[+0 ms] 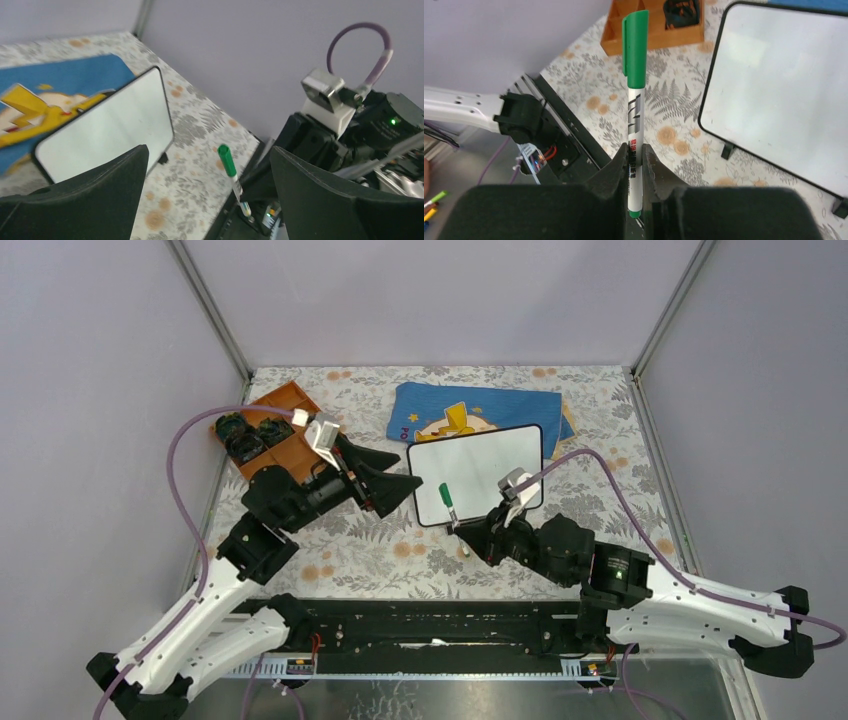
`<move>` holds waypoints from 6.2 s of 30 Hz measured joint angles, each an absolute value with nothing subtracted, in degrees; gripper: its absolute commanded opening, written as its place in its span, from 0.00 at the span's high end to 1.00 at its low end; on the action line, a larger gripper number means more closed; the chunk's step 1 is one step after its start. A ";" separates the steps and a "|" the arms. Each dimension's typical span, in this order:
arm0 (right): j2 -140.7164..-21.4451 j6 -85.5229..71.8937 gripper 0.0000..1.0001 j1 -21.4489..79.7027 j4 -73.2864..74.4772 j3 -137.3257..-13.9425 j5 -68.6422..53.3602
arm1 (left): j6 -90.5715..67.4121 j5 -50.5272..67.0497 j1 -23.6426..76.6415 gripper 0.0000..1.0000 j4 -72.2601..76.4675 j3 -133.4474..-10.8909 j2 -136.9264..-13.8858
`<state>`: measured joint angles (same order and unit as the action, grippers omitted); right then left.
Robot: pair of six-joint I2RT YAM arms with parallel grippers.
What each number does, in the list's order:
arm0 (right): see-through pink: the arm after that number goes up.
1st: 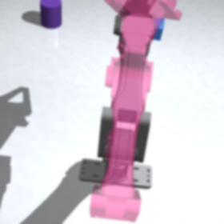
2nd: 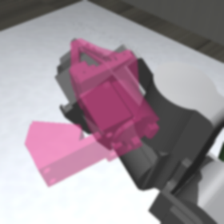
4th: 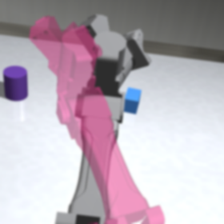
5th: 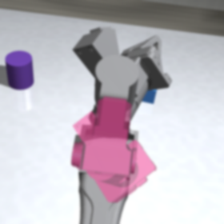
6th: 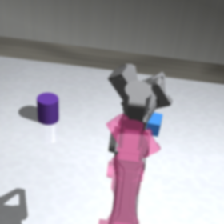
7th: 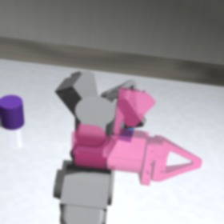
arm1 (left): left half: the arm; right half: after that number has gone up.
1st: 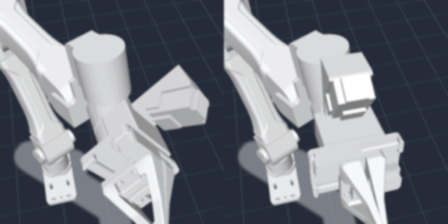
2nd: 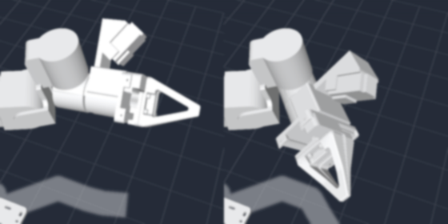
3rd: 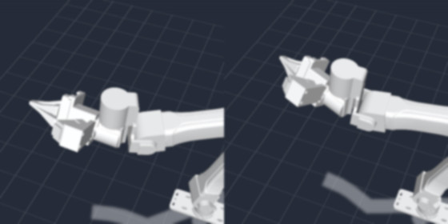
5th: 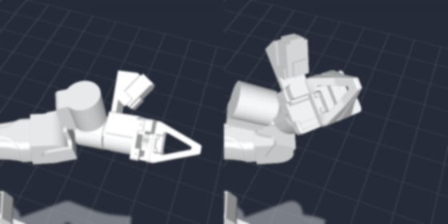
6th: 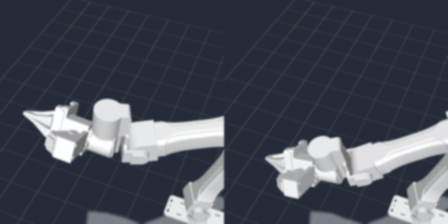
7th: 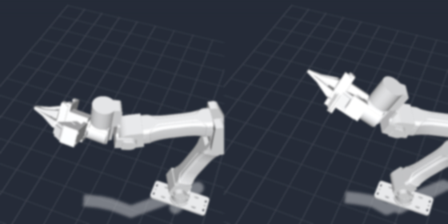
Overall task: Write a sentence on the whiteboard
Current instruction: Open the whiteboard marker at the center of the board, then place the pen cap at the center of the board.
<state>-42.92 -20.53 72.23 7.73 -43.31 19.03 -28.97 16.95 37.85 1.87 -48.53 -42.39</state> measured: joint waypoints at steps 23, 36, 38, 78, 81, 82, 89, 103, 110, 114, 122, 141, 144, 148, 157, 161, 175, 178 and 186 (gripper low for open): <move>-44.25 -16.88 1.00 72.23 0.32 -45.21 19.00 | -47.97 31.42 37.85 0.39 10.96 -47.83 -53.84; -46.61 -16.69 1.00 72.23 -0.82 -45.93 19.05 | -50.11 33.45 37.85 0.69 14.31 -47.77 -54.24; -46.85 -16.69 1.00 72.23 -0.95 -45.93 19.03 | -50.09 33.47 37.85 0.74 14.37 -47.68 -54.24; -42.46 -27.11 0.18 72.38 -11.31 -46.00 8.80 | -51.07 32.75 37.95 1.00 18.65 -45.76 -44.21; -43.70 -27.66 0.20 72.38 -13.34 -46.02 6.87 | -51.53 33.76 37.95 1.00 19.70 -45.76 -43.88; -44.40 -27.86 0.21 72.38 -14.00 -46.06 6.24 | -51.75 34.13 37.95 1.00 19.94 -45.76 -43.77; -51.37 -29.47 0.34 72.38 -17.04 -48.34 2.68 | -52.14 34.74 37.95 1.00 21.08 -45.76 -42.02; -52.95 -32.69 0.54 72.38 -24.29 -48.58 -1.48 | -52.10 34.79 37.95 1.00 21.06 -45.76 -39.13; -53.69 -33.06 0.74 72.38 -25.02 -48.58 -2.70 | -52.27 35.55 37.95 0.90 21.08 -45.80 -39.13; -53.78 -32.42 0.81 72.38 -24.99 -48.58 -2.70 | -52.64 36.69 37.95 0.78 21.37 -46.00 -39.55; -53.78 -30.74 0.92 72.38 -24.97 -48.58 -2.74 | -53.93 37.76 37.95 0.65 22.06 -46.06 -40.58; -53.74 -31.18 0.57 72.38 -24.51 -48.58 -2.00 | -54.15 38.15 37.95 1.00 22.35 -46.04 -40.38; -53.74 -31.68 0.57 72.38 -24.53 -48.58 -2.00 | -53.87 37.67 37.95 1.00 22.35 -46.04 -39.55; -53.74 -32.27 0.85 72.38 -24.71 -48.58 -2.02 | -53.80 37.26 37.95 1.00 22.35 -46.04 -39.07; -53.84 -32.36 1.00 72.38 -25.80 -48.58 -2.50 | -53.78 33.65 38.22 1.00 20.10 -46.04 -37.93; -53.82 -32.14 1.00 72.38 -26.11 -48.12 -1.50 | -53.49 29.91 38.87 1.00 17.06 -46.04 -36.67; -49.91 -32.23 1.00 72.27 -24.16 -42.85 1.43 | -53.06 21.69 38.48 1.00 14.90 -48.51 -37.63; -49.56 -32.25 1.00 72.27 -23.64 -42.70 1.43 | -52.73 20.45 38.48 1.00 15.86 -49.47 -37.15; -46.92 -31.29 1.00 72.27 -19.84 -42.17 3.68 | -48.86 15.75 38.48 1.00 12.62 -50.37 -36.51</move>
